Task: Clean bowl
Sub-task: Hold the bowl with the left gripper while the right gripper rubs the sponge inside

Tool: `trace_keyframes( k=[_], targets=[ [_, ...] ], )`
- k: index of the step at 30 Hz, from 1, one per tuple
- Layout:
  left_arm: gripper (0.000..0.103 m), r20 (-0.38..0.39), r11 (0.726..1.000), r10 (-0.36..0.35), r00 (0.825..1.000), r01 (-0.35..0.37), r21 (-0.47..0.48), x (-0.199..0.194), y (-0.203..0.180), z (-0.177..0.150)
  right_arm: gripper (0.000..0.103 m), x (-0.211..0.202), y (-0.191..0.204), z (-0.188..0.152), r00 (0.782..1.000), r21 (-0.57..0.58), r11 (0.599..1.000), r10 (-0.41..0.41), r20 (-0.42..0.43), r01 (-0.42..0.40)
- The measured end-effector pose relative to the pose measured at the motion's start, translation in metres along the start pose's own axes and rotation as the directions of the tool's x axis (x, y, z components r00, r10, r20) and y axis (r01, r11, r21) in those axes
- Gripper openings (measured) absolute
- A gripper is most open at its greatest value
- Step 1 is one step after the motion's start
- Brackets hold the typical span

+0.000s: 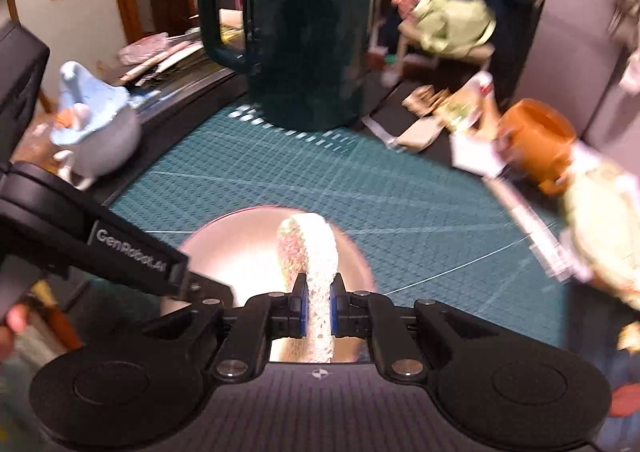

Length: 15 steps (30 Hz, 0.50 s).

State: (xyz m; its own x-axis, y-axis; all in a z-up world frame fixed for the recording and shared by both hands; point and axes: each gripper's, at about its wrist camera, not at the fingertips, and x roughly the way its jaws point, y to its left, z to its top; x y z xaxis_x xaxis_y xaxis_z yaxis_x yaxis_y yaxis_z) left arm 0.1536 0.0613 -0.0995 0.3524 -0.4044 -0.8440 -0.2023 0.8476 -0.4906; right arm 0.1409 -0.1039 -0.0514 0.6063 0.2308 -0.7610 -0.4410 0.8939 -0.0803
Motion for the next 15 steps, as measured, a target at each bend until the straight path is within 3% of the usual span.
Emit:
trace_keyframes(
  k=[3, 6, 12, 15],
  targets=[
    [0.016, -0.002, 1.000, -0.003, 1.000, 0.003, -0.005, 0.000, 0.001, 0.000, 0.009, -0.016, 0.001, 0.003, 0.997, -0.023, 0.998, -0.061, 0.049, 0.062],
    [0.016, -0.003, 1.000, -0.007, 1.000, 0.007, -0.011, 0.000, 0.002, 0.000, 0.009, -0.031, -0.005, 0.009, 0.993, -0.012, 0.997, -0.072, 0.090, 0.073],
    [0.016, -0.008, 1.000, -0.009, 1.000, 0.008, -0.017, 0.001, 0.003, -0.001, 0.009, -0.023, -0.019, 0.011, 0.987, 0.119, 0.980, 0.151, 0.061, -0.157],
    [0.016, -0.010, 1.000, -0.009, 1.000, 0.008, -0.019, 0.001, 0.003, -0.001, 0.009, -0.008, -0.013, 0.007, 0.985, 0.135, 0.975, 0.171, 0.033, -0.174]
  ],
)
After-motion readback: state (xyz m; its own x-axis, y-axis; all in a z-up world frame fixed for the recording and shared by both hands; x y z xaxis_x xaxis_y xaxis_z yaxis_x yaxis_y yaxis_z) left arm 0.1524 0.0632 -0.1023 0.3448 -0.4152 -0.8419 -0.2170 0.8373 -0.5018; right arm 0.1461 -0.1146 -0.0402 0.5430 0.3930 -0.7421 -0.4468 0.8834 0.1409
